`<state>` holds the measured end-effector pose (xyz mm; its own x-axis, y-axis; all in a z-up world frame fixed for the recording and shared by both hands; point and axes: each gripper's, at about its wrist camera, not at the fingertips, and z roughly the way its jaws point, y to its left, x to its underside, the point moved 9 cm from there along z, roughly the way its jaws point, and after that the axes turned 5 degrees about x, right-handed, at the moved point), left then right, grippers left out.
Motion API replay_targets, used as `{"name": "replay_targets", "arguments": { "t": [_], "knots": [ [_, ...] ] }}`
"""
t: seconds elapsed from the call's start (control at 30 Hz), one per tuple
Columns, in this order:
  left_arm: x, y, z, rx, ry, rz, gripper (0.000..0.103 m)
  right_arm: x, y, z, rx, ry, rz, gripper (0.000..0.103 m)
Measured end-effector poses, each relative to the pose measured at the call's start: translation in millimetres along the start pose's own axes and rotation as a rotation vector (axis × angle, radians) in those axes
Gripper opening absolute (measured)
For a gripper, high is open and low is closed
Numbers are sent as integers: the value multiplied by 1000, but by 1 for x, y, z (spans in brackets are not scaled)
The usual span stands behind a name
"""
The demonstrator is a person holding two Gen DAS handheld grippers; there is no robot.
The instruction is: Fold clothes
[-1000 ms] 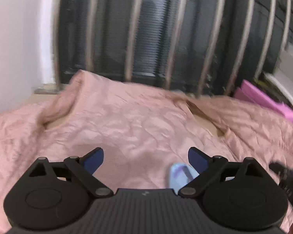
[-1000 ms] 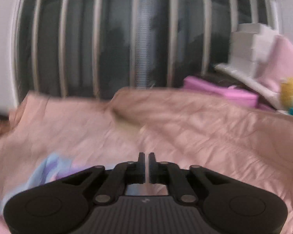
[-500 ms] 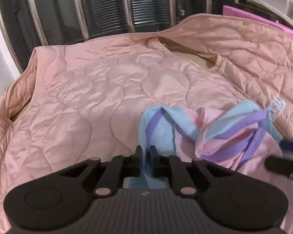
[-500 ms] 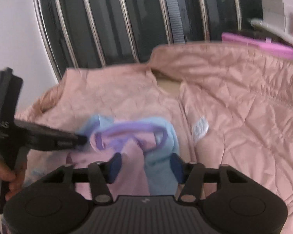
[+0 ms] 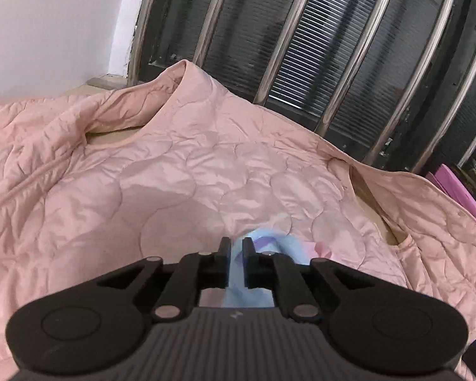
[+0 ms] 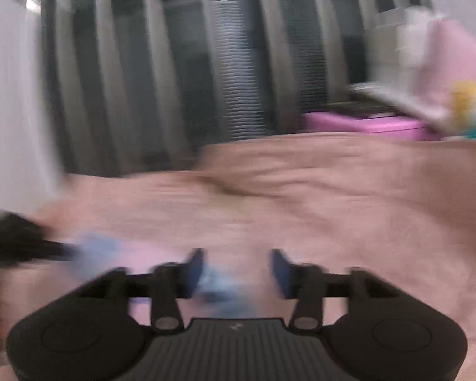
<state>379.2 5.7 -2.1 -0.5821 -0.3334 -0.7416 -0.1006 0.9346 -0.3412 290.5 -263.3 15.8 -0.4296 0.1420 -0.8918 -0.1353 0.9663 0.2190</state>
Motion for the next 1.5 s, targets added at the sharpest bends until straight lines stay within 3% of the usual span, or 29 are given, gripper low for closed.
{"name": "replay_targets", "arguments": {
  "t": [0.07, 0.2, 0.27, 0.3, 0.33, 0.43, 0.53, 0.63, 0.7, 0.77, 0.87, 0.93, 1.0, 1.07, 1.13, 1.2, 1.27, 1.3, 1.37, 1.5],
  "knots": [
    [-6, 2, -8, -5, -25, 3, 42, 6, 34, -4, -203, 43, -54, 52],
    [-15, -3, -22, -2, -56, 27, 44, 49, 76, 16, -217, 225, -272, 51],
    [-18, -7, -30, 5, -64, 35, 51, 64, 84, 24, -197, 253, -324, 38],
    [-20, -9, -33, 10, -68, 38, 52, 69, 86, 27, -202, 267, -329, 14],
    [-22, -12, -37, 14, -71, 42, 53, 73, 88, 30, -211, 279, -336, 2],
    [-32, -24, -67, -4, -72, 74, 54, 60, 79, 31, -117, 204, -305, 0],
    [-38, -52, -116, 50, -194, 169, 95, 39, 50, 26, -48, 101, -149, 0],
    [-5, -74, -117, 112, -82, 352, 96, 36, 36, 25, -55, 67, -57, 3],
    [28, -68, -106, 90, 12, 431, 96, 34, 34, 24, -65, 48, -34, 7],
    [59, -58, -103, 142, 43, 506, 97, 32, 35, 21, -76, 28, -21, 10],
    [89, -43, -101, 343, 88, 473, 99, 30, 35, 17, -111, 26, -1, 28],
    [98, -37, -95, 314, 104, 512, 99, 30, 39, 20, -125, 37, -3, 35],
    [105, -34, -88, 245, 112, 580, 92, 28, 42, 19, -116, 28, -24, 35],
    [112, -34, -77, 183, 158, 608, 34, 27, 41, 18, -109, 20, -30, 36],
    [113, -33, -74, 221, 183, 563, 13, 25, 39, 18, -113, 25, -19, 38],
    [101, -25, -79, 227, 124, 498, 8, 24, 36, 18, -116, 38, -8, 39],
    [71, -12, -93, 198, -51, 393, 8, 24, 35, 18, -119, 41, 3, 39],
    [61, -6, -101, 229, -118, 337, 8, 24, 36, 17, -118, 35, 3, 42],
    [53, 7, -102, 283, -121, 244, 8, 27, 46, 17, -141, 53, -38, 44],
    [38, 33, -97, 164, -180, 174, 8, 38, 71, 14, -203, 145, -160, 44]
  ]
}}
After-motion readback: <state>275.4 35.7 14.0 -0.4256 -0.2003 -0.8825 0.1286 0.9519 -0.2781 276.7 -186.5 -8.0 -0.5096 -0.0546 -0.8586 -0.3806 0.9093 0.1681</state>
